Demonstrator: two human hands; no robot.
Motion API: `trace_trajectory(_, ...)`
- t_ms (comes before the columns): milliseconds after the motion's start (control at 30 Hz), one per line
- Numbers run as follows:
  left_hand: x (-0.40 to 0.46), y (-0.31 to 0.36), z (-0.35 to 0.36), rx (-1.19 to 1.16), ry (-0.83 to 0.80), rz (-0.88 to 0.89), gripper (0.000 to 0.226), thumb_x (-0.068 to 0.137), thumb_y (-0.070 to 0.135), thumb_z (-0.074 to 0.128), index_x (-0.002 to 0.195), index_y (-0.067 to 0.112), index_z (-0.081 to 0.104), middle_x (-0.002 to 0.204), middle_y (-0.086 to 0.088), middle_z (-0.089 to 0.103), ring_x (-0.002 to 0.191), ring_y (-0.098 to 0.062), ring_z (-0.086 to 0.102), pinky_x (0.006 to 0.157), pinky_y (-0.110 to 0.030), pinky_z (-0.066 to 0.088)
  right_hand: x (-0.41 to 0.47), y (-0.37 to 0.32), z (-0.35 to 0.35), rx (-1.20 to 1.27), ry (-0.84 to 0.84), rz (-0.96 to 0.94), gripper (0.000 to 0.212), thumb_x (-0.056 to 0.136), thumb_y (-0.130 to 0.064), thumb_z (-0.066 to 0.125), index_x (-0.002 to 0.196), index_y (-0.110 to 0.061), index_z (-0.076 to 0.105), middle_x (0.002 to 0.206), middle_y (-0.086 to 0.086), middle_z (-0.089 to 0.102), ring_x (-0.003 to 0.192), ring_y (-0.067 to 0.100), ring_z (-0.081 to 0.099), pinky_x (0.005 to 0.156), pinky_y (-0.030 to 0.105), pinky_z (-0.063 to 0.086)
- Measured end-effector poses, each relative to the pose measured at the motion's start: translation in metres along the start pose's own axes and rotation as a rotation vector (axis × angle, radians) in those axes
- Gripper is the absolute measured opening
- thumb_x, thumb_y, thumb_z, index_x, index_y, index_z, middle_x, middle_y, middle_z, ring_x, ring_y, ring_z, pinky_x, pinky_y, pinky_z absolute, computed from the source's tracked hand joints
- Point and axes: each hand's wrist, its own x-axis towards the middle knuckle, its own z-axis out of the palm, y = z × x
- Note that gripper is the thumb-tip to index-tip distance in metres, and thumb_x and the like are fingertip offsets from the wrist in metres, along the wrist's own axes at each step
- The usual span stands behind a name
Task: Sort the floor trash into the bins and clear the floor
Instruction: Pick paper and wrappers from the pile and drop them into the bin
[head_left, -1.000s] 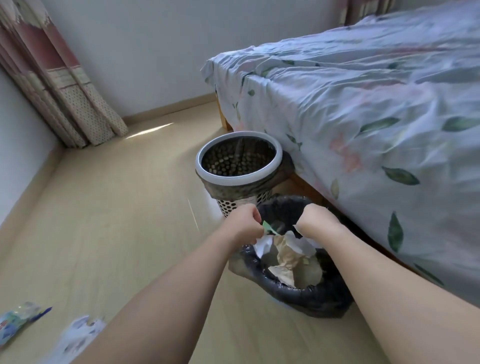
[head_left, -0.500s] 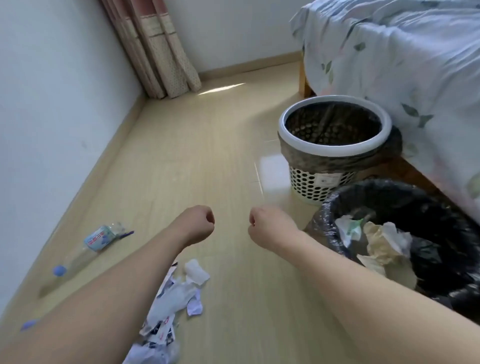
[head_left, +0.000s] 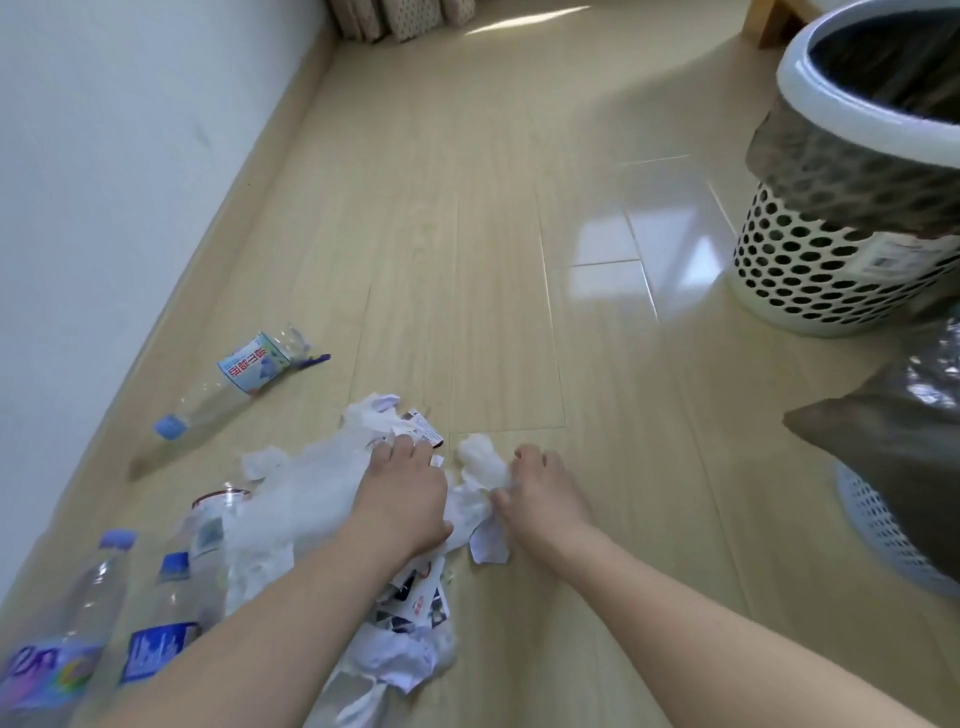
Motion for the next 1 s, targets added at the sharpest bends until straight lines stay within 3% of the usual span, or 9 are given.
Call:
trace_trajectory(67,0.001,0.0,0.007,-0.004,0.004,-0.002,0.032,0.092,0.031,0.049,0.118,0.017,0.06,0.131,-0.007,0.042,0.127,-0.031,0.031,0.108,-0.043,0.022,0.012,-0.004,0.004,-0.035,0.023,-0.074,0.045,0.092,-0.034,0.05,0.135,-0.026,0.039,0.126,0.004,0.04,0.114,0.028,0.047,0.085,0.036,0.044)
trace_trajectory(133,0.003,-0.003,0.008,-0.091,0.01,-0.029,0.028,0.091,0.028,0.045,0.112,0.018,0.061,0.126,-0.005,0.046,0.123,-0.03,0.034,0.104,-0.042,0.025,0.02,-0.006,0.005,-0.055,0.053,-0.084,0.025,0.095,-0.027,0.043,0.118,-0.022,0.051,0.117,0.003,0.044,0.108,0.026,0.047,0.083,0.037,0.047)
trace_trajectory(200,0.003,-0.007,0.002,-0.241,0.008,-0.075,0.023,0.091,0.032,0.042,0.101,0.019,0.058,0.117,-0.005,0.05,0.118,-0.029,0.037,0.102,-0.041,0.027,0.023,-0.007,0.006,-0.078,0.061,-0.084,0.02,0.096,-0.024,0.038,0.104,-0.015,0.054,0.111,0.005,0.048,0.104,0.027,0.048,0.081,0.037,0.047)
trace_trajectory(367,-0.007,-0.021,-0.025,-0.592,0.095,-0.174,0.026,0.089,0.027,0.04,0.066,0.016,0.035,0.074,0.0,0.042,0.088,-0.024,0.04,0.079,-0.036,0.029,0.013,-0.001,-0.01,-0.036,-0.034,-0.049,0.012,0.091,-0.02,0.044,0.08,-0.016,0.048,0.087,0.004,0.055,0.08,0.025,0.052,0.061,0.029,0.037)
trace_trajectory(467,-0.018,-0.031,-0.043,-0.989,0.13,-0.208,0.023,0.087,0.02,0.046,0.068,0.016,0.034,0.066,0.002,0.038,0.065,-0.02,0.036,0.06,-0.03,0.028,-0.005,0.003,-0.04,0.014,-0.016,-0.031,0.021,0.09,-0.019,0.045,0.07,-0.018,0.042,0.07,-0.002,0.049,0.068,0.02,0.048,0.053,0.028,0.032)
trace_trajectory(567,-0.032,-0.036,-0.076,-1.3,0.119,-0.19,0.025,0.087,0.017,0.055,0.068,0.015,0.04,0.063,0.001,0.041,0.057,-0.018,0.036,0.054,-0.026,0.028,-0.026,0.0,-0.089,-0.022,0.037,-0.065,0.017,0.09,-0.019,0.048,0.073,-0.019,0.049,0.072,-0.001,0.053,0.066,0.019,0.048,0.05,0.026,0.031)
trace_trajectory(767,-0.048,-0.005,-0.184,-1.387,0.152,0.026,0.014,0.09,0.015,0.057,0.077,0.01,0.056,0.074,-0.007,0.063,0.057,-0.018,0.056,0.052,-0.025,0.039,-0.084,0.01,-0.233,-0.144,0.263,-0.189,0.016,0.093,-0.023,0.052,0.088,-0.016,0.066,0.079,-0.005,0.057,0.074,0.014,0.053,0.055,0.023,0.036)
trace_trajectory(1000,-0.034,0.107,-0.294,-1.447,0.141,0.262,0.014,0.093,0.007,0.053,0.098,-0.001,0.062,0.086,-0.015,0.066,0.065,-0.022,0.062,0.051,-0.024,0.048,-0.138,0.105,-0.336,-0.164,0.449,0.084,0.02,0.086,-0.009,0.049,0.081,-0.021,0.066,0.088,0.002,0.066,0.082,0.02,0.062,0.07,0.029,0.05)
